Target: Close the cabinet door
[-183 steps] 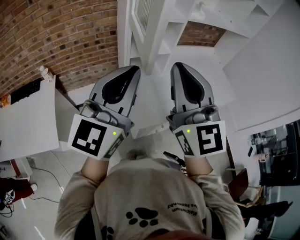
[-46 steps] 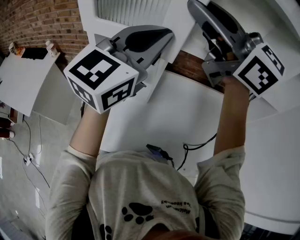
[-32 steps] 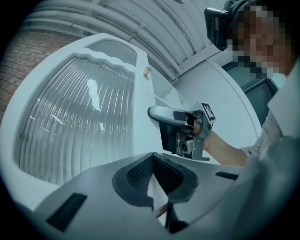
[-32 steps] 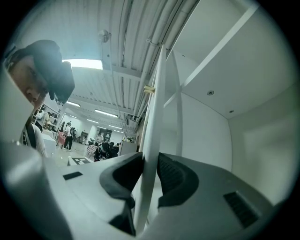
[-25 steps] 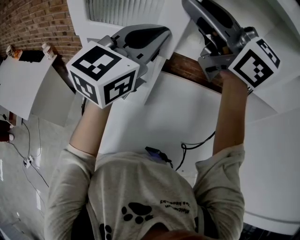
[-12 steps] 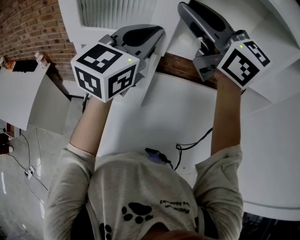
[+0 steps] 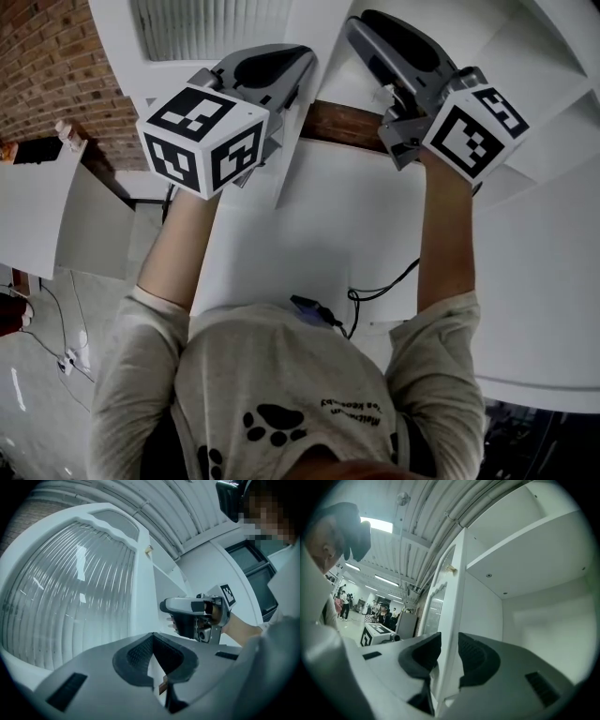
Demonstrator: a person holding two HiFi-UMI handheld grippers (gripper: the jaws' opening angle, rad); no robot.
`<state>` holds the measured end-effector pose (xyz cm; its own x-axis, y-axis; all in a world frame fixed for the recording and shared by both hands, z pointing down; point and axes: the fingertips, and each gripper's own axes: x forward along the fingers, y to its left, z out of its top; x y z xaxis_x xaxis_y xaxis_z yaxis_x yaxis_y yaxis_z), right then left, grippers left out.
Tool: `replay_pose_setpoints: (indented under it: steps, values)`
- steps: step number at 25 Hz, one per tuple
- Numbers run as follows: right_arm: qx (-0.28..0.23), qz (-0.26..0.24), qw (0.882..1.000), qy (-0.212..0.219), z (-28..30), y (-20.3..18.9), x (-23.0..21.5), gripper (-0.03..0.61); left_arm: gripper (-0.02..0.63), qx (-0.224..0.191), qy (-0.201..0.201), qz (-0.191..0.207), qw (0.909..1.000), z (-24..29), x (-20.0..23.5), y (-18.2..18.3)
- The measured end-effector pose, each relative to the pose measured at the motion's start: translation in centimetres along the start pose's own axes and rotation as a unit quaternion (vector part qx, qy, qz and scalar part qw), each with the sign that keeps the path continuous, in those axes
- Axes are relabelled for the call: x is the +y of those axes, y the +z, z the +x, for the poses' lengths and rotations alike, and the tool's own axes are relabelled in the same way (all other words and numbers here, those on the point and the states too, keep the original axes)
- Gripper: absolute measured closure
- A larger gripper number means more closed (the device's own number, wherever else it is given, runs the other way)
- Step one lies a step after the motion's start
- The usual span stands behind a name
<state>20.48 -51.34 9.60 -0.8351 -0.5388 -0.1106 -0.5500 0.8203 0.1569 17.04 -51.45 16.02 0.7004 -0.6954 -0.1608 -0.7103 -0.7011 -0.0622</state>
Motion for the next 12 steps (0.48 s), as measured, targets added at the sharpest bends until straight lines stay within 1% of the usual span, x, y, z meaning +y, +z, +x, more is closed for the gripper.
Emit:
replay_pose_setpoints:
  steps: [3, 6, 12]
  values:
    - [0.004, 0.002, 1.0, -0.012, -0.1, 0.0, 0.0, 0.467, 0.606, 0.002, -0.003, -0.003, 1.0, 0.0, 0.3, 0.3]
    - [0.006, 0.0, 1.0, -0.027, -0.3, 0.0, 0.0, 0.493, 0.606, 0.003, -0.004, -0.004, 1.0, 0.2, 0.5, 0.7]
    - [0.006, 0.014, 0.998, -0.06, -1.5, -1.2, 1.0, 0.566, 0.606, 0.003, -0.009, -0.005, 0.9999, 0.0, 0.1, 0.4]
